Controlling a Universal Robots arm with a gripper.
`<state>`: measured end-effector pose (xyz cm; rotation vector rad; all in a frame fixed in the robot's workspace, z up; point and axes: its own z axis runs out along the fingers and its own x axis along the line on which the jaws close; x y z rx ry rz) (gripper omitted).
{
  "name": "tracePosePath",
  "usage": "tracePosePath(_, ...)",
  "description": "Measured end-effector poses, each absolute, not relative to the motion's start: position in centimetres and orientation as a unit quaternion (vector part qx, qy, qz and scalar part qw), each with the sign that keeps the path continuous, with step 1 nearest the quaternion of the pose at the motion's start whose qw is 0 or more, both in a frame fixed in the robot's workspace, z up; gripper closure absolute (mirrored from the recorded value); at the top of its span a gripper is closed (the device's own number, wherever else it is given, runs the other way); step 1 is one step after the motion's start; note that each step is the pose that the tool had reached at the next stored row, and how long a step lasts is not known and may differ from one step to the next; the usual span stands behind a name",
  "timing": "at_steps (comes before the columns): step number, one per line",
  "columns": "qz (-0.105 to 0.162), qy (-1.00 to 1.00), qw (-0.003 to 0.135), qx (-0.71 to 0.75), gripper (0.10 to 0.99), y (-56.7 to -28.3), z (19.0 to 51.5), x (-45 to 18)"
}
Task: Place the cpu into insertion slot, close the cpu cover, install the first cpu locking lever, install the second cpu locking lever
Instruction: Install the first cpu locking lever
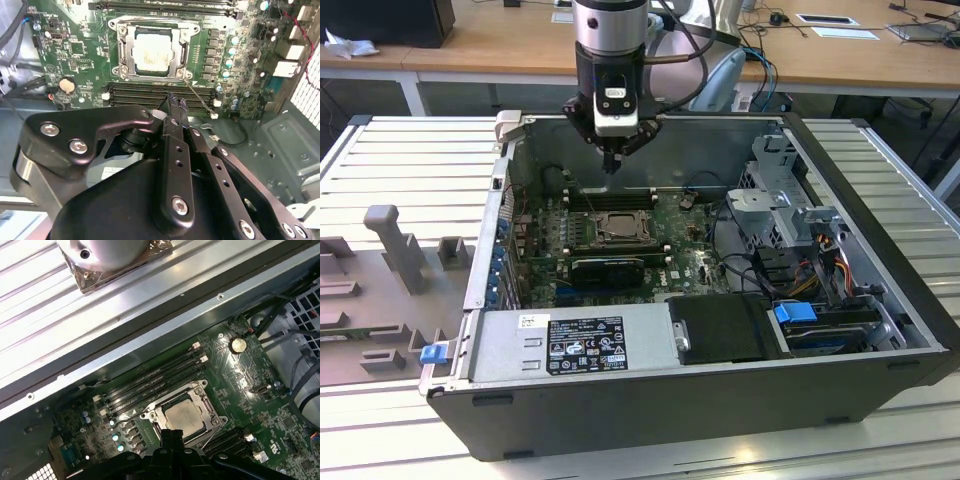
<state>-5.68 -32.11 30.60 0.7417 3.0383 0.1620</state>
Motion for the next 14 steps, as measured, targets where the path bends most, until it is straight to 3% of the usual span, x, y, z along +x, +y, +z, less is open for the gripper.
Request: tracePosePath(14,0.052,0.990,0.000,0.132,0.980,-32.16,30.59,-5.72)
